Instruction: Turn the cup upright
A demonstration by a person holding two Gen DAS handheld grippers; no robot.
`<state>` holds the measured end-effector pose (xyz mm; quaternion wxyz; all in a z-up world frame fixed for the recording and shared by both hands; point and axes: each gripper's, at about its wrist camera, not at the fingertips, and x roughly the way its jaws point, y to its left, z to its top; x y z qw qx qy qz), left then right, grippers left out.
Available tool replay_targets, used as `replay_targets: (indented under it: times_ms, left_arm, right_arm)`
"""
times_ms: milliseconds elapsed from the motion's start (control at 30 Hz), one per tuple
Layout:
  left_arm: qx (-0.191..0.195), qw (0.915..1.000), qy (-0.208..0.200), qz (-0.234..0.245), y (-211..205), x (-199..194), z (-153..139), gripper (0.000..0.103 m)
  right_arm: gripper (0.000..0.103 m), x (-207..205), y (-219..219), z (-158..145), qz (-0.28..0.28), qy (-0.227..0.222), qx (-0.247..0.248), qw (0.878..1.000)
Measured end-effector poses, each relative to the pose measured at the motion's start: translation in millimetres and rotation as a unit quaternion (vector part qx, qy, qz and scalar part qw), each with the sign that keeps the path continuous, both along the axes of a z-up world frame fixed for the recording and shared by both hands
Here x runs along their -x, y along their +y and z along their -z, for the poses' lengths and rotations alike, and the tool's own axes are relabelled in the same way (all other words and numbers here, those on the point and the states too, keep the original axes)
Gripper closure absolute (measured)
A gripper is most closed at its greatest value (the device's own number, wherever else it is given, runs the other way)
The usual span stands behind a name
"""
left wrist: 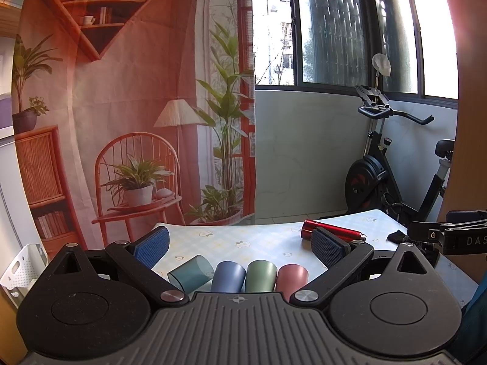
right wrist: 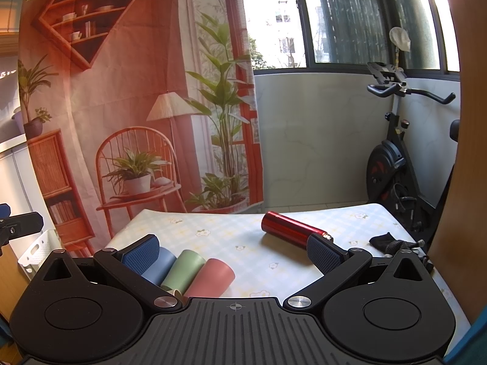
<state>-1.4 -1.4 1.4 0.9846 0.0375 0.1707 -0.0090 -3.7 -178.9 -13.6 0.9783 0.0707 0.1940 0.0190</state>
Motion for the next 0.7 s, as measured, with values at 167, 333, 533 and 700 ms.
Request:
replay_targets:
  times_ms: [167, 333, 533, 700]
  left_arm:
    - [0.000, 1.0000, 0.000, 0.000, -0.2, 0.0, 0.2, 0.003]
    - [0.000, 1.0000, 0.000, -0.001, -1.0, -0.4, 1.0, 0.003]
    - [0.009, 0.9999, 0.011, -0.006, 0.9, -6.5, 7.9, 0.003]
    - [0.018, 0.9994, 0.028, -0.002, 3.3, -22.9, 18.3, 0.003]
  right_arm:
    - [0.000, -0.3, -0.4, -0.1, 0.000, 0.000, 0.000, 1.000]
    - [0.000, 1.3, 1.1, -1.7, 0.001, 0.002, -0.002, 1.000]
    - [0.000, -9.8, -3.4, 8.4, 0.004, 0.014, -0.008, 1.000]
    - [0.000, -31.5, -4.3, 24.1, 0.007, 0.040, -0.014, 0.999]
